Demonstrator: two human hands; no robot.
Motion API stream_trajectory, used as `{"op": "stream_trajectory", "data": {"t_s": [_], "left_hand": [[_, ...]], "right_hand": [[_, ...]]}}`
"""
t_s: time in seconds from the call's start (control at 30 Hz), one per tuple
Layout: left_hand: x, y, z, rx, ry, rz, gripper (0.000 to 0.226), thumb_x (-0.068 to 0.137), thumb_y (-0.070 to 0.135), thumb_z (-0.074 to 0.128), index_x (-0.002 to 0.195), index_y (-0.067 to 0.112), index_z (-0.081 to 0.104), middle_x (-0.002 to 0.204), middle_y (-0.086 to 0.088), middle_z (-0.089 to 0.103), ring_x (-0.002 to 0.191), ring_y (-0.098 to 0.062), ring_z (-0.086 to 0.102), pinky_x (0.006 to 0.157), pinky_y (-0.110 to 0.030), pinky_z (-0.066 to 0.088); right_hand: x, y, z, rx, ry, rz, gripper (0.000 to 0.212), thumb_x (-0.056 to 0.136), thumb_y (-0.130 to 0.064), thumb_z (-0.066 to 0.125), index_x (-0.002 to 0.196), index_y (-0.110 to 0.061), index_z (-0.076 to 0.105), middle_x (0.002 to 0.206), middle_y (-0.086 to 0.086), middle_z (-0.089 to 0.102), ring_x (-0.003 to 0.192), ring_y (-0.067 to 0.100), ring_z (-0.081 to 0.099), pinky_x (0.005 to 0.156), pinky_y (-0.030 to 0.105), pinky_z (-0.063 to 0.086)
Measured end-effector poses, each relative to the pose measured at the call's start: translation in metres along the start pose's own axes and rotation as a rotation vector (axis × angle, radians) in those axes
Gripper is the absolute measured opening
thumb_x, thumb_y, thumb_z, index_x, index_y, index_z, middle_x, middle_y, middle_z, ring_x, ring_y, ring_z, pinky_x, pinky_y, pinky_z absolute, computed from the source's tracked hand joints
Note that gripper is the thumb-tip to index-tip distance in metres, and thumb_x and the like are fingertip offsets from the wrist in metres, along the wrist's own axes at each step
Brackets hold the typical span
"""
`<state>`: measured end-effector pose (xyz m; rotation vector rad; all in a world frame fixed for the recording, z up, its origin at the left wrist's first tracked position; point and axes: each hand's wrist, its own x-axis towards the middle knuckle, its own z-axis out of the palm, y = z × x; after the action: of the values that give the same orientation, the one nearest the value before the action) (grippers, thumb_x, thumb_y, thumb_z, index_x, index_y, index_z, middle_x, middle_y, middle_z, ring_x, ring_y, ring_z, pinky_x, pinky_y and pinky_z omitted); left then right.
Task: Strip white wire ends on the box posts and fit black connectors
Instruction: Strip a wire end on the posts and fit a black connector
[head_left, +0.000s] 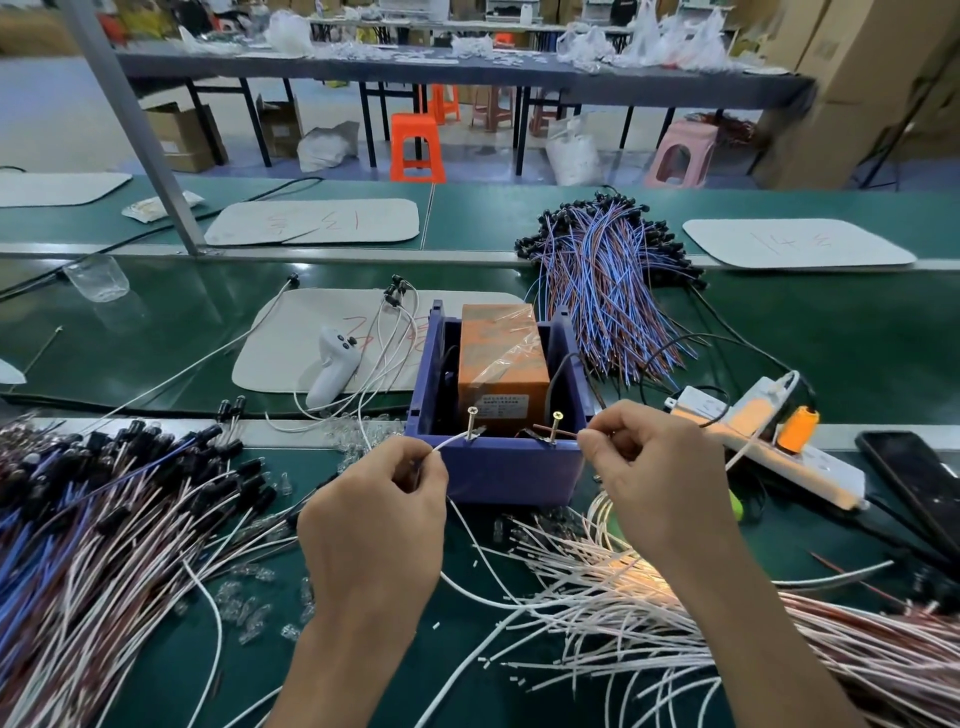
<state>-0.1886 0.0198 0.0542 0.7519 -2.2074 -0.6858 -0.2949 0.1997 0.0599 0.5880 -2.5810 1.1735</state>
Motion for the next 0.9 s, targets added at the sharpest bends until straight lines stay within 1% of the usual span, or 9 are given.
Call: {"op": "stream_trajectory", "data": {"t_s": [0.17, 0.27, 0.37, 0.47, 0.6, 0.7, 0.8, 0.87, 0.9], "left_hand": [[0.0, -0.002, -0.003, 0.007, -0.062, -0.025, 0.016, 0.08, 0.029, 0.084, 0.07, 0.034, 0.073, 0.053, 0.02, 0.061, 0.052, -0.011, 0.059, 0.054, -0.018, 0.035], [0.0, -0.009, -0.008, -0.145, -0.248, -0.07, 0.009, 0.077, 0.039, 0.081, 0.073, 0.043, 0.073, 0.058, 0.022, 0.065, 0.055, -0.002, 0.061, 0.052, -0.017, 0.04], [-0.002, -0.016, -0.013, -0.418, -0.456, -0.14, 0.01, 0.08, 0.03, 0.084, 0.078, 0.037, 0.077, 0.053, 0.008, 0.064, 0.044, -0.003, 0.051, 0.046, -0.016, 0.041], [-0.004, -0.02, -0.012, -0.67, -0.684, -0.267, 0.007, 0.077, 0.025, 0.085, 0.076, 0.023, 0.078, 0.053, -0.008, 0.065, 0.044, -0.016, 0.056, 0.046, -0.021, 0.044], [-0.017, -0.016, -0.005, -0.656, -0.885, -0.287, 0.013, 0.085, 0.009, 0.077, 0.08, 0.021, 0.077, 0.072, -0.012, 0.076, 0.065, -0.02, 0.072, 0.059, -0.024, 0.055], [-0.026, -0.016, 0.003, -0.449, -0.862, -0.236, 0.025, 0.087, 0.007, 0.073, 0.083, 0.031, 0.076, 0.075, 0.0, 0.078, 0.064, -0.009, 0.069, 0.061, -0.021, 0.054], [-0.032, -0.021, 0.0, -0.175, -0.668, -0.139, 0.031, 0.08, 0.014, 0.077, 0.082, 0.044, 0.073, 0.071, 0.017, 0.074, 0.053, 0.0, 0.058, 0.052, -0.009, 0.041], [-0.033, -0.021, -0.013, -0.054, -0.566, -0.032, 0.042, 0.074, 0.012, 0.083, 0.081, 0.051, 0.071, 0.09, 0.027, 0.074, 0.082, 0.009, 0.062, 0.078, -0.007, 0.045], [-0.033, -0.021, -0.02, -0.011, -0.513, 0.079, 0.045, 0.07, 0.011, 0.086, 0.084, 0.052, 0.072, 0.107, 0.03, 0.071, 0.102, 0.011, 0.058, 0.098, -0.015, 0.043]], "right_hand": [[0.0, -0.004, -0.016, 0.031, -0.152, 0.016, 0.02, 0.088, -0.024, 0.077, 0.07, -0.029, 0.069, 0.055, -0.007, 0.061, 0.051, 0.011, 0.052, 0.049, 0.018, 0.039], [-0.003, -0.005, -0.036, -0.033, -0.323, 0.035, 0.022, 0.086, -0.027, 0.079, 0.068, -0.032, 0.069, 0.057, -0.012, 0.063, 0.046, 0.003, 0.05, 0.05, 0.015, 0.041], [-0.005, -0.007, -0.064, -0.16, -0.377, 0.059, 0.02, 0.083, -0.032, 0.082, 0.068, -0.035, 0.07, 0.058, -0.016, 0.063, 0.051, 0.001, 0.054, 0.052, 0.012, 0.041], [-0.006, -0.004, -0.093, -0.313, -0.372, 0.105, 0.016, 0.079, -0.037, 0.083, 0.071, -0.042, 0.07, 0.061, -0.021, 0.063, 0.061, -0.001, 0.056, 0.049, 0.018, 0.038], [-0.013, 0.006, -0.122, -0.502, -0.309, 0.159, 0.019, 0.076, -0.039, 0.084, 0.066, -0.04, 0.068, 0.061, -0.026, 0.061, 0.056, 0.004, 0.056, 0.057, 0.028, 0.044], [-0.028, 0.01, -0.115, -0.501, -0.301, 0.169, 0.02, 0.079, -0.041, 0.082, 0.066, -0.04, 0.067, 0.058, -0.02, 0.062, 0.063, 0.003, 0.058, 0.063, 0.03, 0.047], [-0.049, 0.018, -0.092, -0.391, -0.36, 0.175, 0.02, 0.082, -0.04, 0.081, 0.068, -0.039, 0.066, 0.061, -0.019, 0.064, 0.063, 0.0, 0.059, 0.066, 0.026, 0.048], [-0.061, 0.023, -0.077, -0.311, -0.356, 0.173, 0.02, 0.083, -0.039, 0.08, 0.069, -0.04, 0.066, 0.063, -0.022, 0.065, 0.064, 0.0, 0.06, 0.063, 0.018, 0.047], [-0.066, 0.025, -0.07, -0.274, -0.345, 0.164, 0.018, 0.083, -0.039, 0.08, 0.071, -0.041, 0.067, 0.065, -0.025, 0.064, 0.066, -0.001, 0.061, 0.061, 0.013, 0.043]]}}
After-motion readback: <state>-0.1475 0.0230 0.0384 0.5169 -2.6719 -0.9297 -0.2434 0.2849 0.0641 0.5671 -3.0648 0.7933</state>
